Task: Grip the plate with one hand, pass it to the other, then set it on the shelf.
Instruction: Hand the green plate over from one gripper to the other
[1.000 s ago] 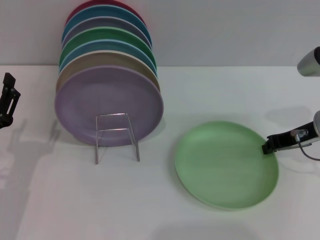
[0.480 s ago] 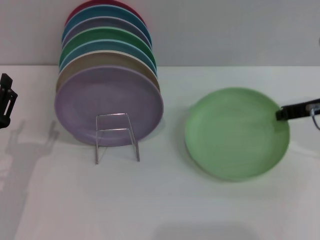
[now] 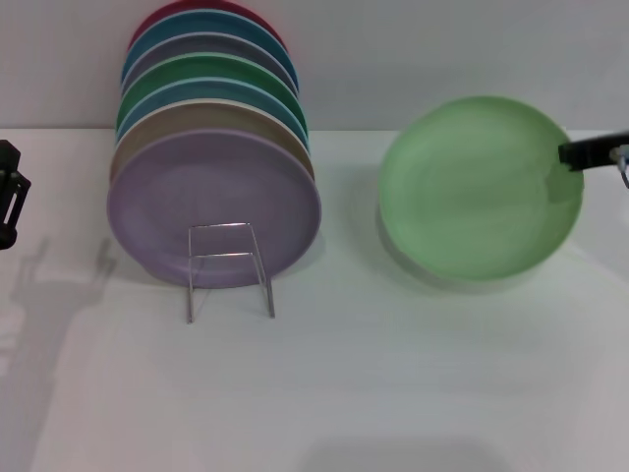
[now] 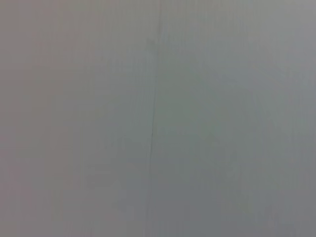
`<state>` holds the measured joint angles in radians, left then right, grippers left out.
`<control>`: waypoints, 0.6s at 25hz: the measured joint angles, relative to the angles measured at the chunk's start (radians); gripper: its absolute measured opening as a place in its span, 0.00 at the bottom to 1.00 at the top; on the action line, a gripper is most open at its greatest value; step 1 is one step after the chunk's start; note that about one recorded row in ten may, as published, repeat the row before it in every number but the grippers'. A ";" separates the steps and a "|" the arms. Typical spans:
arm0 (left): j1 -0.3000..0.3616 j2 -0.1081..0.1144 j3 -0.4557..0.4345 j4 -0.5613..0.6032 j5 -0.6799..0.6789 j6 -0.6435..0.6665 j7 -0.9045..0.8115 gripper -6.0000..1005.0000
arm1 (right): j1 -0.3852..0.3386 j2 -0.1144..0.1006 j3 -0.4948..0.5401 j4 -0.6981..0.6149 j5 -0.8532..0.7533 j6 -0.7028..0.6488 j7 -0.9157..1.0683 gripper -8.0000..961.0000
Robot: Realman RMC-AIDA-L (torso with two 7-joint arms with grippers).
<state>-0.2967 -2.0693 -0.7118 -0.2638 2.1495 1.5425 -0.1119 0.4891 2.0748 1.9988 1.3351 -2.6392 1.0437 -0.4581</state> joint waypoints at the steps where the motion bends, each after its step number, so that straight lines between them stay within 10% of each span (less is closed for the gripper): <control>1: 0.000 0.000 0.000 0.000 0.001 0.001 0.000 0.78 | -0.001 0.000 -0.013 0.001 -0.007 -0.022 0.000 0.03; 15: 0.004 0.000 0.003 0.002 0.003 0.016 -0.001 0.78 | -0.087 0.004 -0.220 0.056 -0.052 -0.357 0.004 0.03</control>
<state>-0.2928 -2.0693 -0.7084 -0.2617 2.1522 1.5587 -0.1130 0.4026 2.0785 1.7785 1.3908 -2.6912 0.6864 -0.4545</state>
